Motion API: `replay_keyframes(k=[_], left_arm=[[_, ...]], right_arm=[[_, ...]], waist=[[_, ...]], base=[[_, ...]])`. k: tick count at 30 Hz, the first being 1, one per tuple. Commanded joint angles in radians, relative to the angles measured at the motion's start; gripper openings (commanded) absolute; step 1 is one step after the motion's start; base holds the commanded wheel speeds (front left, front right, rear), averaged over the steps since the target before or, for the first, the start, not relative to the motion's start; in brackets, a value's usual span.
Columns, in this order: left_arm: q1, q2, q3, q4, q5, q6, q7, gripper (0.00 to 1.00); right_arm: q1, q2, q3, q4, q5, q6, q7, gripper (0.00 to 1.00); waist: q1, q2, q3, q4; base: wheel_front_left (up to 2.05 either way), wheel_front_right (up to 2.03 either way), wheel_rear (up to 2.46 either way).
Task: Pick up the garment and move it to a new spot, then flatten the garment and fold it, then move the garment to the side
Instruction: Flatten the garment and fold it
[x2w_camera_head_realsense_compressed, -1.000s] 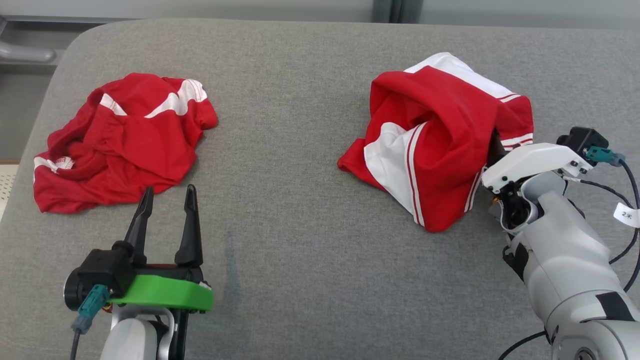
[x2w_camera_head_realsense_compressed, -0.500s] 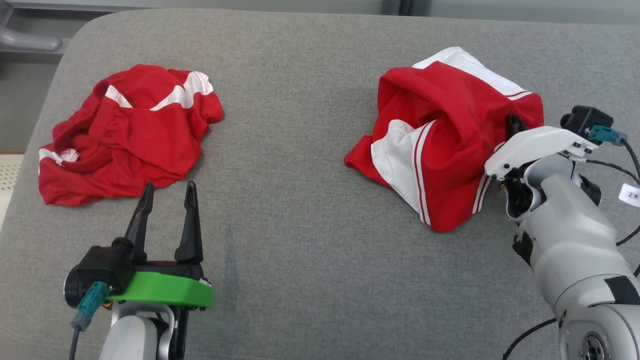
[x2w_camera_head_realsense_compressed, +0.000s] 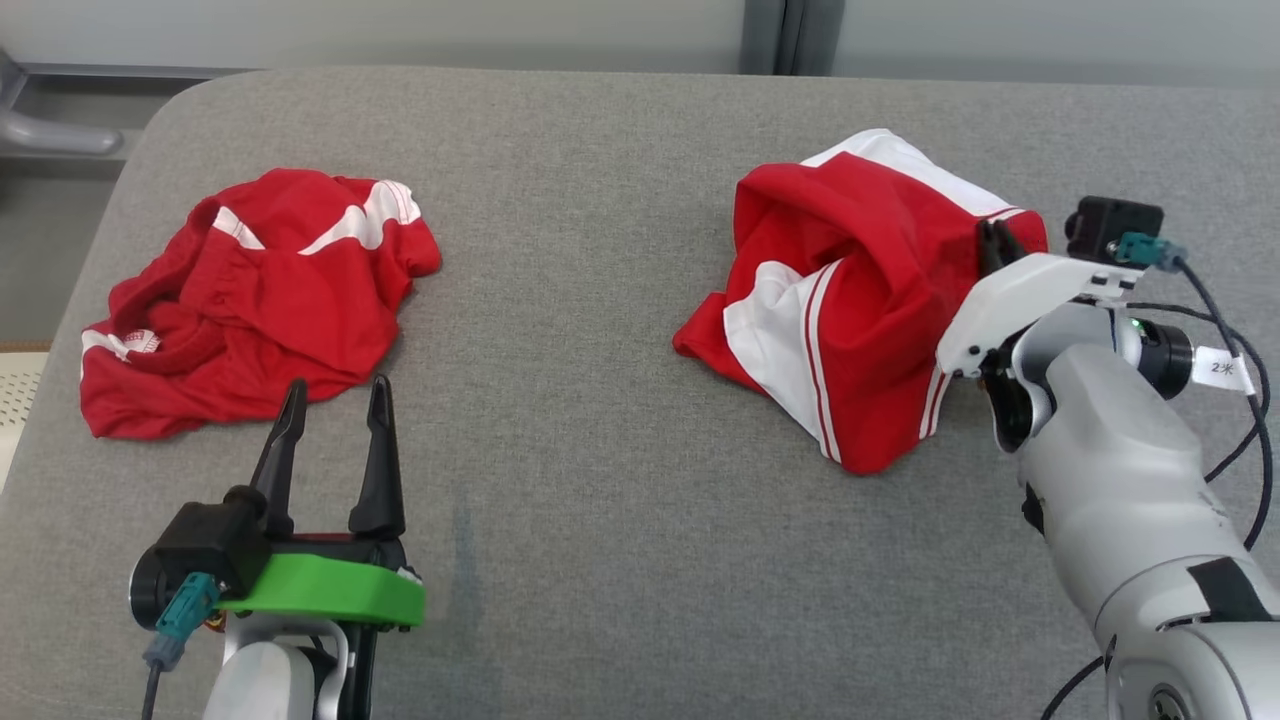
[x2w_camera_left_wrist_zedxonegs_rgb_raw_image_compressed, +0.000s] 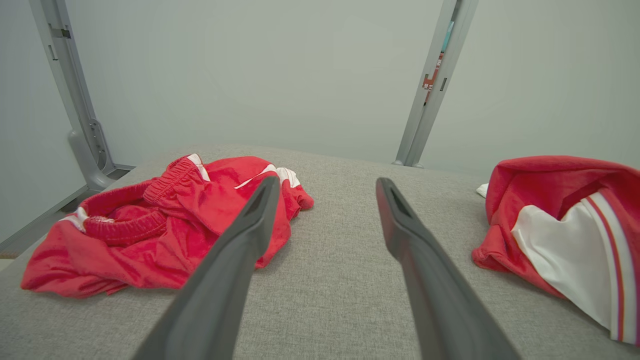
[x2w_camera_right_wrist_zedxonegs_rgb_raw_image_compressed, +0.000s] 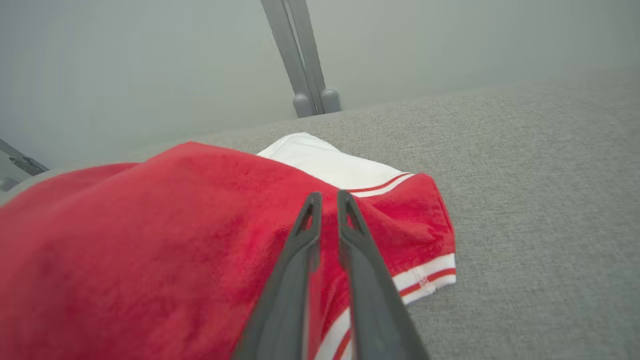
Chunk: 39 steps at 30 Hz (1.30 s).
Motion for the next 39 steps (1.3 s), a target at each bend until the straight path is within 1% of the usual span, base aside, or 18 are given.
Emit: replay_keyframes(k=[1, 5, 8, 14, 18, 22, 28, 30, 38, 39], left_arm=[[0.016, 0.001, 0.003, 0.001, -0.005, -0.002, 0.0, 1.0], [0.032, 0.001, 0.011, 0.002, -0.003, -0.002, 0.0, 1.0], [0.043, 0.0, 0.016, 0.001, 0.0, -0.002, 0.0, 1.0], [0.048, 0.0, 0.015, -0.007, -0.001, -0.002, 0.0, 1.0], [0.031, 0.003, 0.008, -0.016, 0.0, -0.002, 0.0, 1.0], [0.005, 0.005, -0.001, -0.028, 0.001, -0.002, 0.0, 1.0], [-0.03, 0.005, -0.005, -0.032, 0.0, -0.002, 0.0, 1.0], [-0.038, 0.005, -0.005, -0.031, -0.003, -0.002, 0.0, 1.0], [-0.052, 0.003, -0.001, -0.025, -0.01, -0.002, 0.0, 1.0], [-0.052, 0.002, 0.001, -0.025, -0.01, -0.002, 0.0, 1.0]], right_arm=[[0.028, 0.004, 0.02, -0.009, -0.027, 0.0, 0.004, 1.0], [0.092, 0.003, 0.059, -0.031, -0.089, 0.0, 0.015, 1.0], [0.146, -0.001, 0.058, -0.063, -0.122, 0.0, 0.031, 1.0], [0.216, -0.025, -0.033, -0.19, -0.174, 0.0, 0.105, 1.0], [0.207, -0.028, -0.102, -0.292, -0.211, 0.0, 0.209, 1.0], [0.172, -0.03, -0.145, -0.349, -0.235, 0.0, 0.324, 1.0], [0.131, -0.038, -0.174, -0.354, -0.248, 0.0, 0.453, 1.0], [0.12, -0.039, -0.167, -0.346, -0.247, 0.0, 0.478, 1.0], [0.111, -0.045, -0.145, -0.317, -0.24, 0.0, 0.499, 1.0], [0.108, -0.046, -0.138, -0.312, -0.24, 0.0, 0.503, 0.44]], waist=[[0.0, -0.0001, -0.01, -0.003], [0.0, -0.0001, -0.031, -0.009], [0.0, -0.0001, -0.04, -0.017], [0.0, -0.0001, -0.033, -0.034], [0.0, -0.0001, -0.007, -0.037], [0.0, -0.0001, 0.033, -0.023], [0.0, -0.0001, 0.095, 0.011], [0.0, -0.0001, 0.109, 0.022], [0.0, -0.0001, 0.126, 0.039], [0.0, -0.0001, 0.125, 0.04]], base=[[0.0, 0.0, 0.0], [0.0, 0.0, 0.0], [0.0, 0.0, 0.0], [0.0, 0.0, 0.0], [0.0, 0.0, 0.0], [0.0, 0.0, 0.0], [0.0, 0.0, 0.0], [0.0, 0.0, 0.0], [0.0, 0.0, 0.0], [0.0, 0.0, 0.0]])
